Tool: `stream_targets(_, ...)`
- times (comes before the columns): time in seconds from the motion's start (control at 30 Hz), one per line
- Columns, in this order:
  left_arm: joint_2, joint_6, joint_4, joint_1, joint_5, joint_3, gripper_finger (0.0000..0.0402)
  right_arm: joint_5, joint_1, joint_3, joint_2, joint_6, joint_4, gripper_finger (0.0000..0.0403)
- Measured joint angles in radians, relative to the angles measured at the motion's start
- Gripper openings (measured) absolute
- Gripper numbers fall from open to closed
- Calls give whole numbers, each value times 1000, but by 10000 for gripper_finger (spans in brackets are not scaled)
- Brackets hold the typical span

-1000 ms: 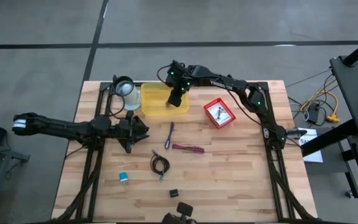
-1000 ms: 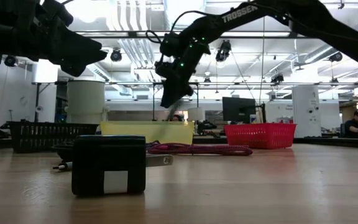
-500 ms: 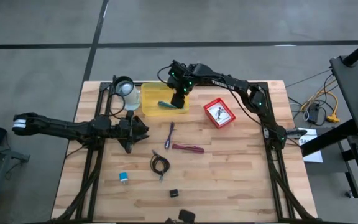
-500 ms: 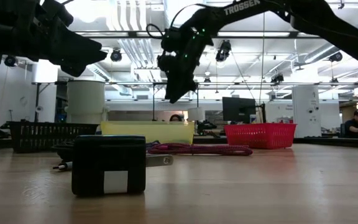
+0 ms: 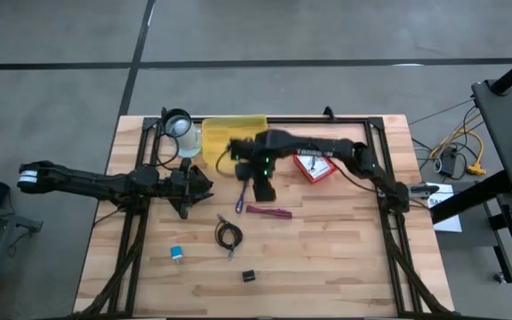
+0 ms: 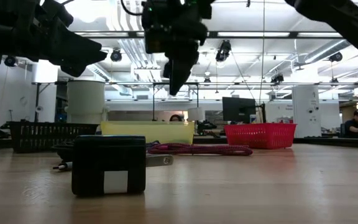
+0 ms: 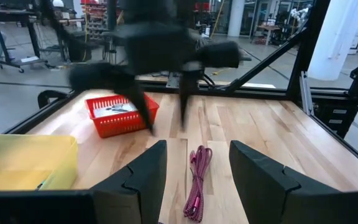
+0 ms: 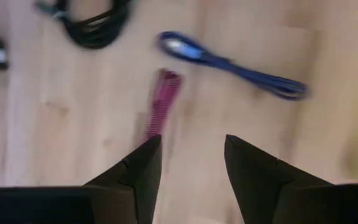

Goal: Pick and place items into bin
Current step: Put the pink charger cable into the yellow bin

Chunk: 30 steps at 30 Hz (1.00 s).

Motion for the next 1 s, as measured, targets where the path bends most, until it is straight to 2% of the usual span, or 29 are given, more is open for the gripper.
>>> stream_targets(0.23, 0, 1, 0, 0, 0, -1, 160, 126, 85, -119, 0, 10, 39, 160)
stream_targets(0.53, 0, 1, -3, 0, 0, -1, 160, 117, 93, -309, 1, 76, 212, 164)
stream_targets(0.73, 0, 1, -3, 0, 0, -1, 160, 112, 119, -360, -2, 80, 290, 164)
stream_targets(1.0, 0, 1, 1, 0, 0, -3, 160, 116, 142, -390, -2, 114, 309, 161)
